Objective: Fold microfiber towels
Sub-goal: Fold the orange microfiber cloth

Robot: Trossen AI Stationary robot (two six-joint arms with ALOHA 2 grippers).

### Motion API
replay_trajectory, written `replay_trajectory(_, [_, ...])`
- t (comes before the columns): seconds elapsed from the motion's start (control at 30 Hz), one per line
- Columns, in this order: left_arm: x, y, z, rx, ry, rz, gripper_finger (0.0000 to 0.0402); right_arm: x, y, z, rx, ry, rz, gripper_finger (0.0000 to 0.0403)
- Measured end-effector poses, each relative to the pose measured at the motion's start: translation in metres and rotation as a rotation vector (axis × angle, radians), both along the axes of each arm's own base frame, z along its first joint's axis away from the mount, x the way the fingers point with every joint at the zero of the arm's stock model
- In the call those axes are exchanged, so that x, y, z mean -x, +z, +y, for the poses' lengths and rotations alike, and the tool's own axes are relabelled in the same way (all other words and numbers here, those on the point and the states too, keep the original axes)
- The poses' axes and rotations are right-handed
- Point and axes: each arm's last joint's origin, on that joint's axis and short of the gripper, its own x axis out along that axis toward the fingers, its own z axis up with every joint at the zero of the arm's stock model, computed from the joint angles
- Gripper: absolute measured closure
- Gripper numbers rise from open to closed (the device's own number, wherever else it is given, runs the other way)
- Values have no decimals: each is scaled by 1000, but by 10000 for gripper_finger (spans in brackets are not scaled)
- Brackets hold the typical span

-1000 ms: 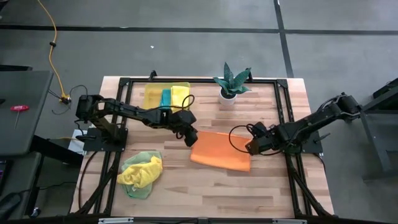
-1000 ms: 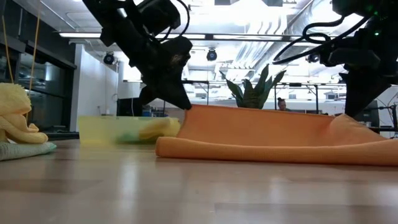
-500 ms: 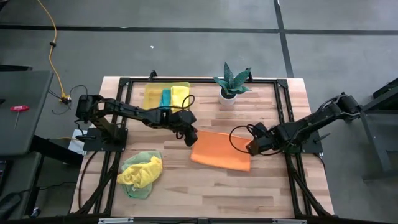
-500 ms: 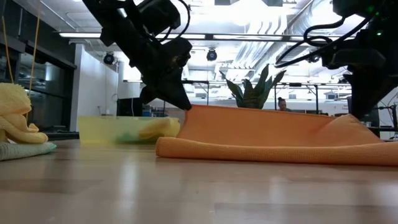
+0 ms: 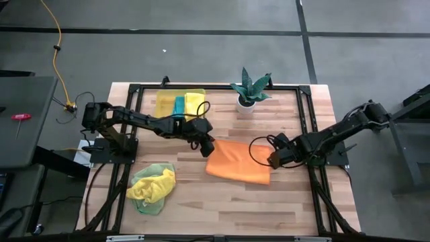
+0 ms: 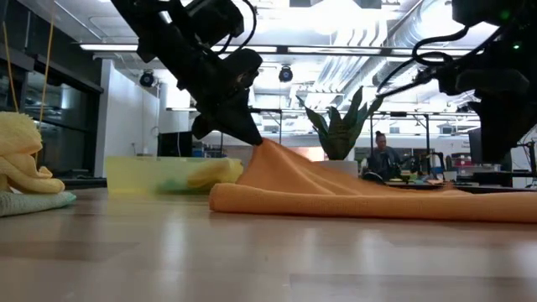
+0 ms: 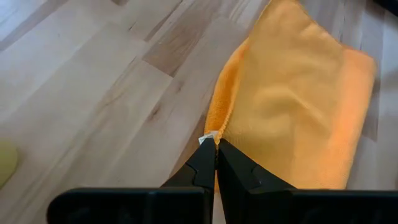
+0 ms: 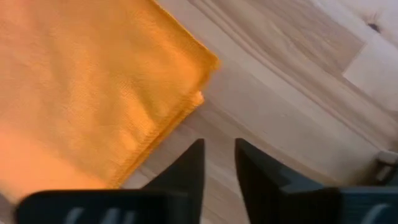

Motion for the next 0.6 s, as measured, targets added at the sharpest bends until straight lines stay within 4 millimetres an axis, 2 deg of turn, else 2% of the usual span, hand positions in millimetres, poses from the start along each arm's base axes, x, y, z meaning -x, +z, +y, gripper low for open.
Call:
replay_trajectory(0.17, [0,0,1,-20,19,1,401,3,0,-1,16,-1,30,253])
replay_trajectory(0.33, [0,1,2,-55,30,2,392,2,0,-1,11,-11,22,216])
replay_trajectory(0.43, [0,1,2,-67,18,4,365,2,0,-1,8,-23,17,208])
replay_trajectory(0.6, [1,1,7,-73,14,13,295,2,0,0,-24,-18,27,207])
